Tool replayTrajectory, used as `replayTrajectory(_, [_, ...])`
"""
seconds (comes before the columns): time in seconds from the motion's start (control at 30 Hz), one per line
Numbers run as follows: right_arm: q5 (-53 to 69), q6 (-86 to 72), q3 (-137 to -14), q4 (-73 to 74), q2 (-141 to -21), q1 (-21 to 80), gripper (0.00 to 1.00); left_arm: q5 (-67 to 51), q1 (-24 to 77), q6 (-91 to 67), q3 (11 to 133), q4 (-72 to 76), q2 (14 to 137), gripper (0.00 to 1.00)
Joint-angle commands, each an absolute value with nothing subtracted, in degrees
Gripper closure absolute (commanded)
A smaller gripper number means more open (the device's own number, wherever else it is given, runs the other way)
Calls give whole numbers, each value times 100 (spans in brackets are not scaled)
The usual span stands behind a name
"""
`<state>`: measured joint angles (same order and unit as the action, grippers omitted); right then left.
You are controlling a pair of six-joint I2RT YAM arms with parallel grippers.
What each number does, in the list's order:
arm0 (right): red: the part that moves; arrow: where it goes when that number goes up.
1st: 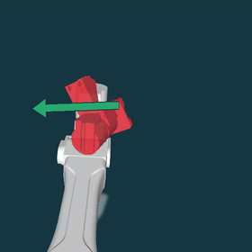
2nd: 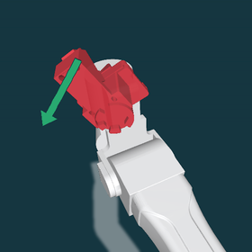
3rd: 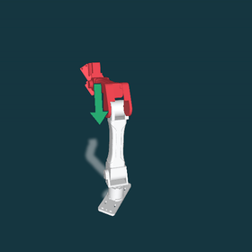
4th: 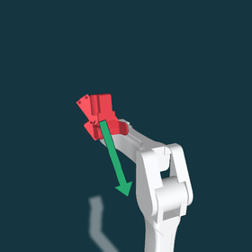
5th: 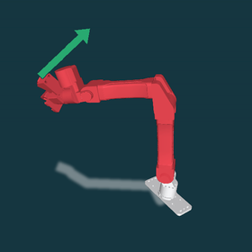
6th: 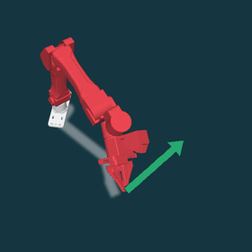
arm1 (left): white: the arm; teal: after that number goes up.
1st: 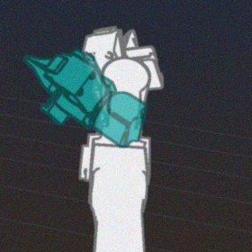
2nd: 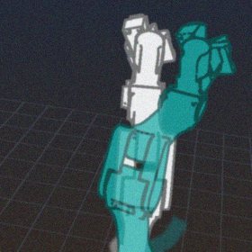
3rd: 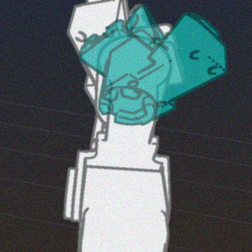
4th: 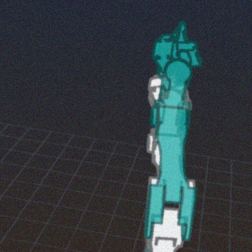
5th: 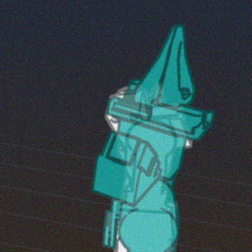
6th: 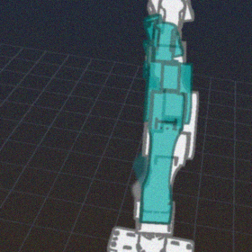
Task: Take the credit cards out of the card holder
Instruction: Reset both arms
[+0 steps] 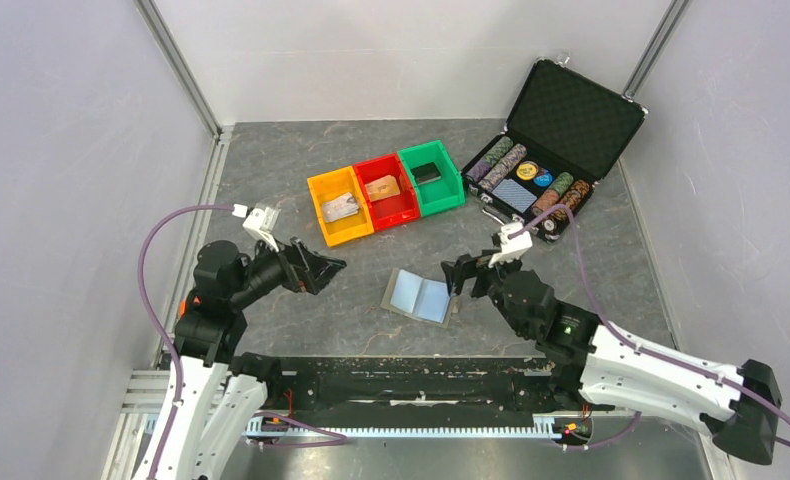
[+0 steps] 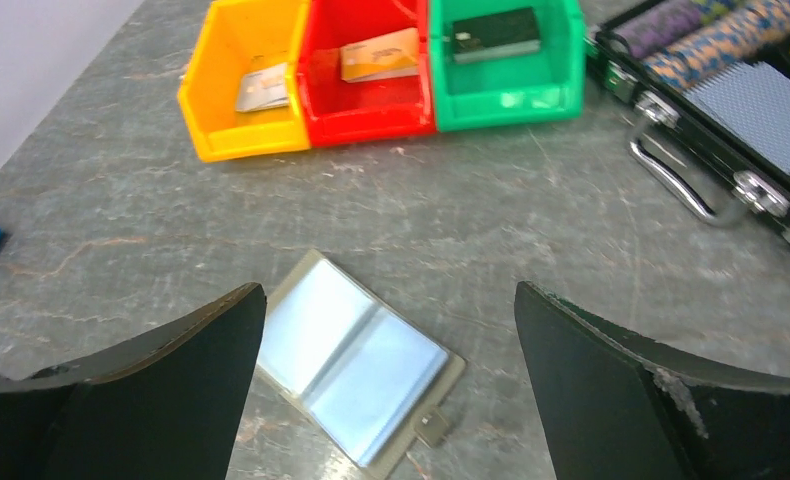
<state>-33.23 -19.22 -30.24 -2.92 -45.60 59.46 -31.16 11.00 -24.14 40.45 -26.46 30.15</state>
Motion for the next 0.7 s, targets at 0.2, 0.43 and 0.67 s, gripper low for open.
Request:
replayTrajectory(0.2, [-4014,-2530,-3084,491,-3604,5942,2,-2996,1116,-2346,3997,-2365,2453,0])
replayTrajectory(0.43, [-3903,-2509,-3175,422,-3382,5942,2,-2768,1118,-2325,4007,-2426,2286,0])
replayTrajectory(0.67, [-3835,-2609,-3041,374,-3407,5945,2,-2751,1116,-2320,3991,-2435,2308,0])
